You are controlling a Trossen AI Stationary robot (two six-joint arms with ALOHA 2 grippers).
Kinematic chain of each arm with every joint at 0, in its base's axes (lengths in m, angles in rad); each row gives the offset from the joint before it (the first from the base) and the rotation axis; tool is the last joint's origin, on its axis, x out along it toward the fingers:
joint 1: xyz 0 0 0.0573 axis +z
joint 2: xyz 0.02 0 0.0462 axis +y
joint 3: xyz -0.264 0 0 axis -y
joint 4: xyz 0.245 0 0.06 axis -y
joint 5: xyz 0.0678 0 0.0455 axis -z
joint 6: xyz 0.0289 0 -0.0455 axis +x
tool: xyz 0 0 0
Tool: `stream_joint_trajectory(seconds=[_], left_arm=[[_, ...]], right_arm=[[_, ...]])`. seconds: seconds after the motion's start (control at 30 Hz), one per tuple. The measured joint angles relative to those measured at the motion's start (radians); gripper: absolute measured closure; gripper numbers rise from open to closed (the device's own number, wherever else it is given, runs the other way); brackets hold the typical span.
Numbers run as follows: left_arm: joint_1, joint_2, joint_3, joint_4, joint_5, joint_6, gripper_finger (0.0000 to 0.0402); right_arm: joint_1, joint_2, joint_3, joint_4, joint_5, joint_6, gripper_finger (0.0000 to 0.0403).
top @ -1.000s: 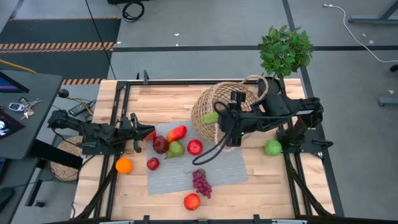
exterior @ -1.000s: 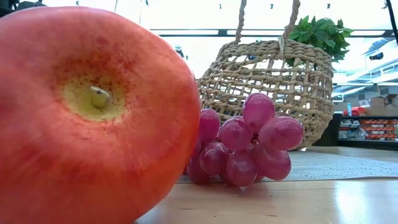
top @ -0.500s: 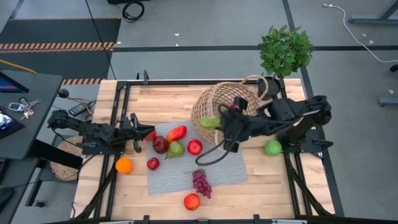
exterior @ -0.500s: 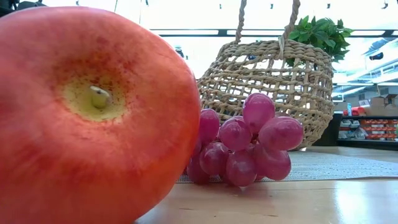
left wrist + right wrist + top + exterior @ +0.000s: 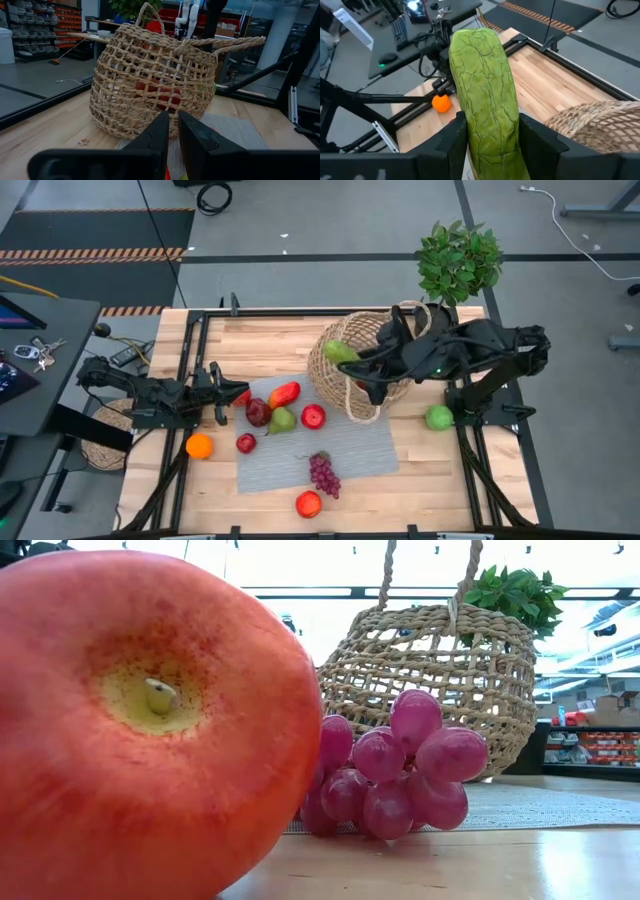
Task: Build produce basket
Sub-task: Put the cucumber into the brown basket
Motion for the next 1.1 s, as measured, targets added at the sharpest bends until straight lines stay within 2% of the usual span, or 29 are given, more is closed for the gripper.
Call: stream_joint_trajectory(seconds=[0.23, 0.43, 0.53, 0.8, 0.93, 1.1], left_arm=[[0.0, 0.0, 0.0, 0.0, 0.0, 0.0, 0.0353], [0.0, 0.0, 0.0, 0.0, 0.0, 0.0, 0.0353], [0.0, 0.0, 0.0, 0.0, 0.0, 0.0, 0.0353], [0.0, 0.0, 0.0, 0.0, 0.0, 0.0, 0.0353], [0.0, 0.0, 0.0, 0.0, 0.0, 0.0, 0.0353], [0.0, 0.0, 0.0, 0.0, 0.0, 0.0, 0.0353]], right_arm=[[0.0, 0.007, 0.0, -0.012, 0.01, -0.027, 0.0236], [0.005, 0.015, -0.024, -0.18, 0.137, 0.0, 0.0236], [0.002, 0.005, -0.081, -0.234, 0.148, 0.033, 0.0236], [-0.035, -0.108, -0.331, -0.248, 0.136, 0.073, 0.0236], [-0.065, -0.213, -0.502, -0.139, 0.136, 0.061, 0.0236], [-0.106, -0.34, -0.687, 0.03, 0.108, -0.032, 0.0236]])
